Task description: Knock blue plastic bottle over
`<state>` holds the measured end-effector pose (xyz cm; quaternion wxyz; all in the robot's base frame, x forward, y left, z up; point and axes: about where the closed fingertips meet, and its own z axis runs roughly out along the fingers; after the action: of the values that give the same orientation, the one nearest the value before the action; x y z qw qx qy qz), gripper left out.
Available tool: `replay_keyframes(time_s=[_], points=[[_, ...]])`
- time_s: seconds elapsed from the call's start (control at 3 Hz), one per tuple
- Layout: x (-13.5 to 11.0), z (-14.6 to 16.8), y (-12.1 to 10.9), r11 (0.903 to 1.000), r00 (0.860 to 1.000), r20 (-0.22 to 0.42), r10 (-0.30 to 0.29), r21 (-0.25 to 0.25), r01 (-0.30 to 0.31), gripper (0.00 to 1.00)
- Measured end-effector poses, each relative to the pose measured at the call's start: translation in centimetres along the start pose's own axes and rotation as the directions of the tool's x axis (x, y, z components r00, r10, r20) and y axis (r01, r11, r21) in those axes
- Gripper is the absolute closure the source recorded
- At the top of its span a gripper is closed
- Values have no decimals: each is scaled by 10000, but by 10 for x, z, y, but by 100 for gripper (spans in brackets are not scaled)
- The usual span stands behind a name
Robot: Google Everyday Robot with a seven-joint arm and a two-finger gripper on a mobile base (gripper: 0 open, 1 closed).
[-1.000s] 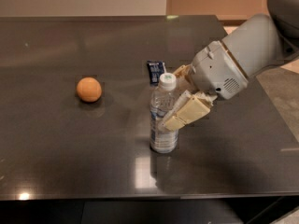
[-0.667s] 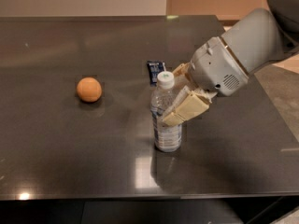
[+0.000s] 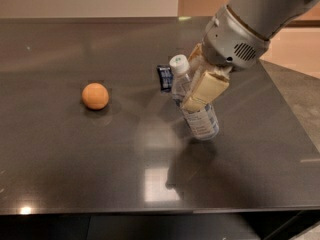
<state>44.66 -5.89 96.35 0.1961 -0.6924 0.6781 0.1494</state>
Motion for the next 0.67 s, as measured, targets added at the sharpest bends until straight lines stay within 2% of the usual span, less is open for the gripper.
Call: replay_keyframes(time_s=[0.33, 0.67], points=[[12, -1, -9, 9991, 9789, -1997, -423, -113, 408, 100], [34, 12, -17, 9957, 9284, -3604, -902, -530, 761, 100]])
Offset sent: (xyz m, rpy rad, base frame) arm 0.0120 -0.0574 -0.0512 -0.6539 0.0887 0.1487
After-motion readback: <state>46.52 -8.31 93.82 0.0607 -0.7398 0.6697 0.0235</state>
